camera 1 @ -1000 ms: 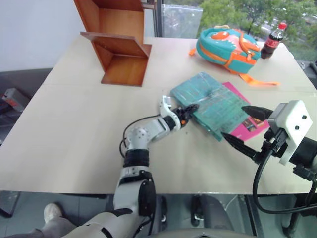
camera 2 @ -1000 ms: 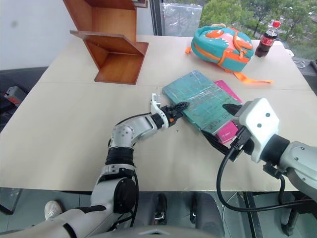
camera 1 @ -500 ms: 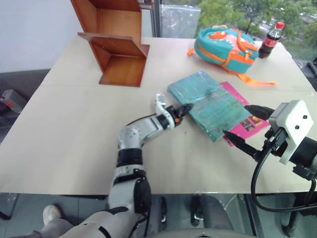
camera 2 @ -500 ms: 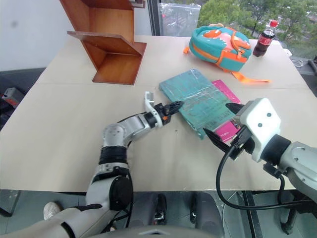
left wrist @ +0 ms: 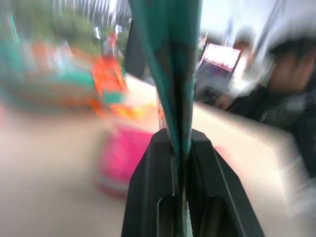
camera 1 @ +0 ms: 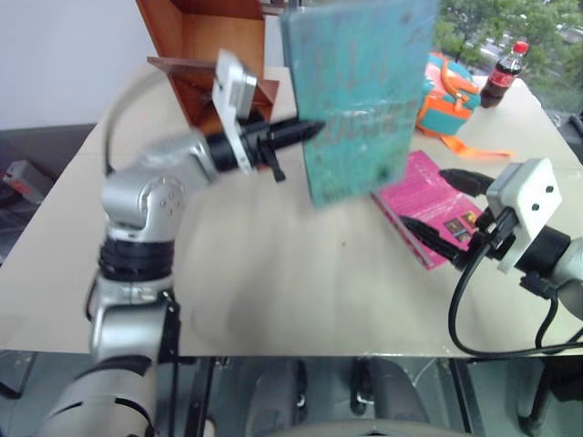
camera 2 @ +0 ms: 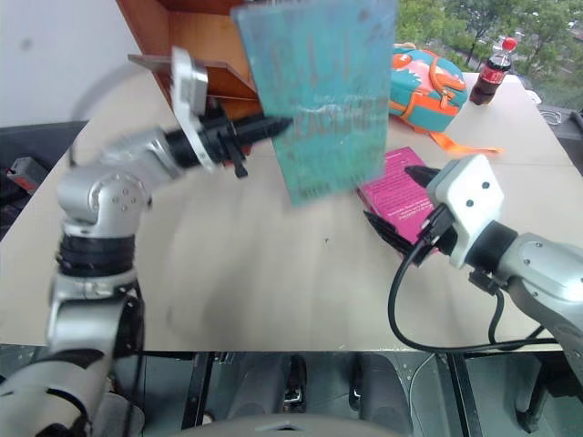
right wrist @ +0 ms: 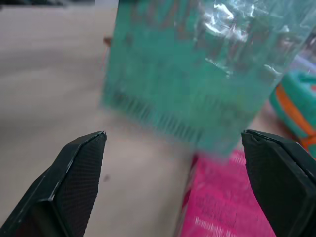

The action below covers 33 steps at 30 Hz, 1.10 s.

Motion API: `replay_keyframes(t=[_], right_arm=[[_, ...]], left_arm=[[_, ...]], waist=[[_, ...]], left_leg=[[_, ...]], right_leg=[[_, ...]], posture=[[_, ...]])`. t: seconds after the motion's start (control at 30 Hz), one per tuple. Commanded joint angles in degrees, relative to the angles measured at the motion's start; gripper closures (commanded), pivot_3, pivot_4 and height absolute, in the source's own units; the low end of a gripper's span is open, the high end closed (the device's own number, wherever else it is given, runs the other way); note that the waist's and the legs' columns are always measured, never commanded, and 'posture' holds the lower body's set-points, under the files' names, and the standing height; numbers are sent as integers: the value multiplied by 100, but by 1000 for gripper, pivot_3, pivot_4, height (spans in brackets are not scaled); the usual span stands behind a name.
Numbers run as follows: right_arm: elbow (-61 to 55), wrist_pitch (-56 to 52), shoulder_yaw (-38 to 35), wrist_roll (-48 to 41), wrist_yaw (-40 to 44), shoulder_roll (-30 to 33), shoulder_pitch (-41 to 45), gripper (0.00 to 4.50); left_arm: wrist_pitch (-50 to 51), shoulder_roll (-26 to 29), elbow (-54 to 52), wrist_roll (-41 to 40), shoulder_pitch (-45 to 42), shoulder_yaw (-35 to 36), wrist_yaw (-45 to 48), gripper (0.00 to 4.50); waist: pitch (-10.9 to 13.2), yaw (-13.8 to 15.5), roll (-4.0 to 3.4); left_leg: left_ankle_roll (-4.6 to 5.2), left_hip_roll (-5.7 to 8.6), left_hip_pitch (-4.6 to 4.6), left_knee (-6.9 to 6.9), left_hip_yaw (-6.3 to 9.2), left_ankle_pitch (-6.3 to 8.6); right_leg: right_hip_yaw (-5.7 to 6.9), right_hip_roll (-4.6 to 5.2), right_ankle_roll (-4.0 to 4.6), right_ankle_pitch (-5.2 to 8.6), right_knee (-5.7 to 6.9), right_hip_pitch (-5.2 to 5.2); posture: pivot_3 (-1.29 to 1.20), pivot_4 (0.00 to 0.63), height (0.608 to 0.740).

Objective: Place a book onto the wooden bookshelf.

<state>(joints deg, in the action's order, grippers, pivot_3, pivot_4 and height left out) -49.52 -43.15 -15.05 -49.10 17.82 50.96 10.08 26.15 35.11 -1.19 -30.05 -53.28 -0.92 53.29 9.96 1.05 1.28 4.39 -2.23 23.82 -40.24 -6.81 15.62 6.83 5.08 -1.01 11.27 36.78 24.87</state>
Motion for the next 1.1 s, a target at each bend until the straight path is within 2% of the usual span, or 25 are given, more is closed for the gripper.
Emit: replay_keyframes(t=[0.03,0.13,0.33,0.47,0.63,0.87,0.93,1.0,1.03,1.1], right_arm=[[77,328,3,149,120,-171,315,0],[163,419,11,250,159,-282,529,0],[184,470,-104,286,219,-339,646,0],[214,485,-110,338,220,-346,728,0],[371,522,-12,408,337,-308,1157,0],[623,555,218,727,512,-252,1900,0],[657,587,303,835,546,-267,1975,0],[691,620,359,922,584,-280,2003,0],[706,629,376,949,600,-288,2013,0],[708,656,390,991,651,-317,2000,0]], left_arm=[[-2245,233,708,1290,-910,-268,456,4407],[-3691,687,2025,2377,-1750,-561,610,4407],[-5315,1531,4334,4312,-3104,-1358,410,4407],[-5505,1749,5458,5266,-3770,-1855,128,4407],[-5089,1693,6553,6299,-4576,-2440,-213,4407],[-4970,1422,7303,6766,-4894,-2778,-363,4407],[-4974,1387,7402,6748,-4838,-2758,-305,3669],[-4955,1367,7461,6677,-4834,-2688,-367,3314],[-4972,1368,7472,6652,-4847,-2661,-389,2743],[-5097,1422,7451,6510,-4849,-2531,-392,2028]], waist=[[0,7,0],[1,-10,0],[5,-22,5],[9,-22,11],[13,-3,19],[17,-120,22],[18,-153,22],[18,-172,21],[18,-177,22],[18,-166,22]], left_leg=[[0,-1,3,0,2,0],[3,1,4,0,-2,1],[5,-5,18,11,-21,2],[12,0,64,1,-27,5],[21,-1,95,-8,-17,10],[22,-12,84,-12,-28,11],[21,-12,82,-12,-32,10],[21,-14,84,-13,-34,10],[21,-13,84,-13,-40,10],[23,-9,87,-13,-45,11]], right_leg=[[2,0,0,0,-4,0],[0,0,-3,1,-5,2],[-13,-8,-10,5,2,31],[-16,-6,-15,4,3,72],[2,-2,-32,14,-2,85],[-12,-6,-36,17,16,95],[-16,-6,-35,18,25,99],[-17,-5,-35,17,27,102],[-22,-4,-36,17,27,104],[-26,3,-36,16,26,106]], posture=[[0,150,740],[0,150,740],[0,150,740],[0,150,740],[0,150,740],[0,150,740],[0,150,740],[0,150,740],[0,150,740],[0,150,740]])
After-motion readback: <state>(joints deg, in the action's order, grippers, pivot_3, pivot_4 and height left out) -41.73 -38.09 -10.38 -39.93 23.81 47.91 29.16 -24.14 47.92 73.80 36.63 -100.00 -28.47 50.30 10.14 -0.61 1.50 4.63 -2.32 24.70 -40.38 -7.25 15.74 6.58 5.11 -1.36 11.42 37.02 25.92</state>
